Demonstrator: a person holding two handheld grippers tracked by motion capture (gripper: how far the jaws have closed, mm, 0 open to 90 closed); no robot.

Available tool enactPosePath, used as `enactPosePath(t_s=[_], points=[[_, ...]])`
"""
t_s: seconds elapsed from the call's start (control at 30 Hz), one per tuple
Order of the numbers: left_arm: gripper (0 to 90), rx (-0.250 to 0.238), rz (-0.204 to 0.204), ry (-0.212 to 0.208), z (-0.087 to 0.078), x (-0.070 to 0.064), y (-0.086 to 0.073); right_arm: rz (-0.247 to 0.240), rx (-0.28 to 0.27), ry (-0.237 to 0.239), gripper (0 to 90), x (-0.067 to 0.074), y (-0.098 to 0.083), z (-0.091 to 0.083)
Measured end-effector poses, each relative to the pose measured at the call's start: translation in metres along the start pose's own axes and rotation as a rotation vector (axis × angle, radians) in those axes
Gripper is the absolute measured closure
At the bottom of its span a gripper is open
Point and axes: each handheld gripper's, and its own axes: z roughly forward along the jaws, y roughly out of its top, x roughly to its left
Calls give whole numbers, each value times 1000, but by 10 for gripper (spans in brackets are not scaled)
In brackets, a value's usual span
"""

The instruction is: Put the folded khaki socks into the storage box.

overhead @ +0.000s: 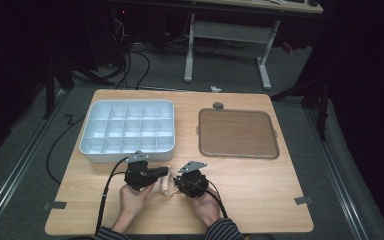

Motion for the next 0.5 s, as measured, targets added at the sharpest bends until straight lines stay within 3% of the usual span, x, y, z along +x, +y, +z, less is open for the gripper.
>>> enactPosePath(t_s=[0.23, 0.5], points=[[880, -3, 23, 1, 5, -6, 6, -17, -5, 11, 841, 1, 0, 1], [880, 35, 30, 15, 18, -4, 5, -21, -11, 19, 840, 0, 0, 2]])
